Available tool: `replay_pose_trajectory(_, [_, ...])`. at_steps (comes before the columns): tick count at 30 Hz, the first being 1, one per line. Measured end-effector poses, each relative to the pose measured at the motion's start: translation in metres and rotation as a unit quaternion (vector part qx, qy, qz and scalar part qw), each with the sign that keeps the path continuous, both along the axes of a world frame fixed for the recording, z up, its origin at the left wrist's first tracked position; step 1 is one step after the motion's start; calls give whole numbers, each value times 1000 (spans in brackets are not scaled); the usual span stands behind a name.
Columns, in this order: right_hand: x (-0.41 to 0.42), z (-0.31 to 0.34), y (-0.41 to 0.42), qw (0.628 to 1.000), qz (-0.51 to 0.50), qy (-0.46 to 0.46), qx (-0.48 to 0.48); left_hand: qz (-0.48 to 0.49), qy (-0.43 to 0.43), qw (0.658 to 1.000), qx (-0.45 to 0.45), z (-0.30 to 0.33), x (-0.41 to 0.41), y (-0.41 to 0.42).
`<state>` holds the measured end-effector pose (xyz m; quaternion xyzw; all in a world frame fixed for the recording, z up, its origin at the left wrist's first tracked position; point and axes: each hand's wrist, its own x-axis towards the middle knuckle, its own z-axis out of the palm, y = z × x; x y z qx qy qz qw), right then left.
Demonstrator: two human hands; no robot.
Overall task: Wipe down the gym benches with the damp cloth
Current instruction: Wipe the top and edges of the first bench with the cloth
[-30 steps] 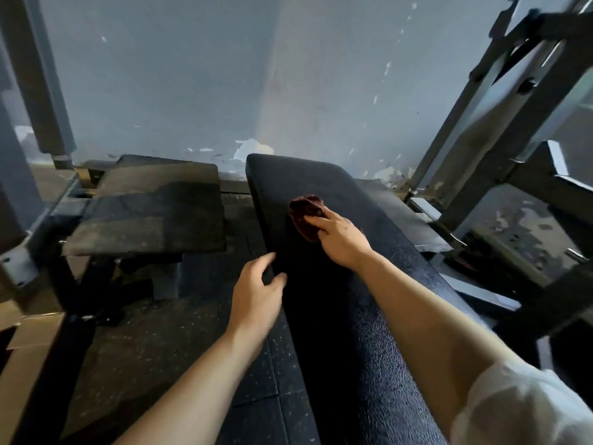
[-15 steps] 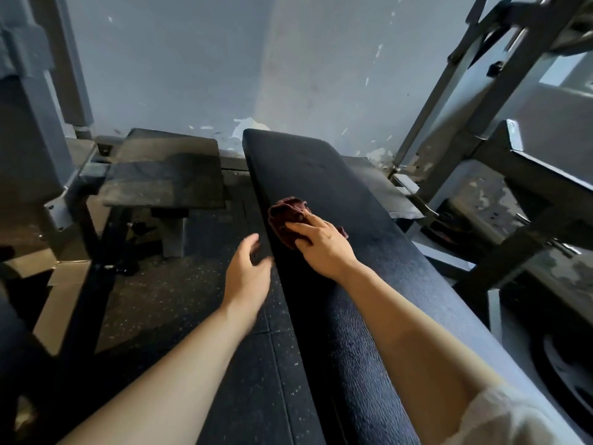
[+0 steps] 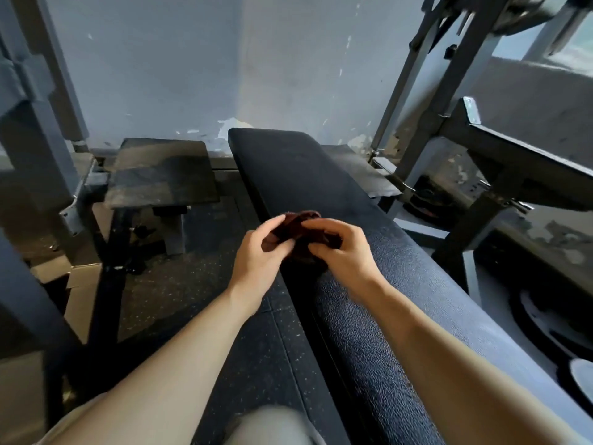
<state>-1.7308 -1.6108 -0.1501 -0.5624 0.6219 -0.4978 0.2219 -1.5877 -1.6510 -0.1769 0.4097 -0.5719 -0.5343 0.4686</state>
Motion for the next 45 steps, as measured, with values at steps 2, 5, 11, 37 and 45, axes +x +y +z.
replay_pose_trajectory(2, [-2,11,12,991,0,-134,-18,-28,0,999,-21,12,-8,3])
replay_pose_trajectory(5, [-12,24,22,965,16,-259,-23,-57,48,997,-5,36,-26,1])
replay_pose_trajectory(11, [-79,13,37,954,-115,-273,-42,-139,13,990,-26,45,-100,-27])
replay_pose_trajectory(37, [-153,251,261,853,-363,-340,155,-585,-144,798,-11,283,-236,92])
replay_pose_trajectory(45, [-70,387,398,852,-469,-51,226,-710,-162,660,-185,420,-175,197])
